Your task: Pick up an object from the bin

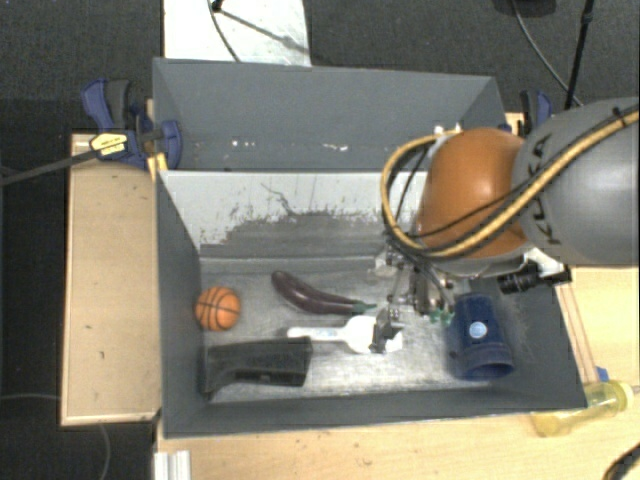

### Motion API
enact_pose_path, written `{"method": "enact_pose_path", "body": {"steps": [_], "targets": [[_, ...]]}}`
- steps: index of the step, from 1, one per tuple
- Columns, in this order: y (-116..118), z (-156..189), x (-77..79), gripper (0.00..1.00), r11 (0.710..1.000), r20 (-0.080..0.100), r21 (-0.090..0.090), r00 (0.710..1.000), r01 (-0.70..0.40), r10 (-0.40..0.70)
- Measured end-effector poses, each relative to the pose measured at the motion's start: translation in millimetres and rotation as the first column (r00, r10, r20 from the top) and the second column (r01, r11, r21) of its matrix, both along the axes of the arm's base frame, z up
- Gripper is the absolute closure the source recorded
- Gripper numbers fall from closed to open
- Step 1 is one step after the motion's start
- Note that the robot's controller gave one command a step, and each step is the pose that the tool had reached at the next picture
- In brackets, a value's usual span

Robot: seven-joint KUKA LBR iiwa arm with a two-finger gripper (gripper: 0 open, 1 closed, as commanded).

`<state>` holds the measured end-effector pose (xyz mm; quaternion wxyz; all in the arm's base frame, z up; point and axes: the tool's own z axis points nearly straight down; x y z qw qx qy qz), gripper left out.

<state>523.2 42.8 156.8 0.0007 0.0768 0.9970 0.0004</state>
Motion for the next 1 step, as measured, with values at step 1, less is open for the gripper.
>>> {"method": "enact_pose_path", "body": {"steps": [1], "targets": [[3.6, -8.6, -2.0, 0.00, 1.000, -0.001, 0.000, 1.000, 0.000, 0.000]]}}
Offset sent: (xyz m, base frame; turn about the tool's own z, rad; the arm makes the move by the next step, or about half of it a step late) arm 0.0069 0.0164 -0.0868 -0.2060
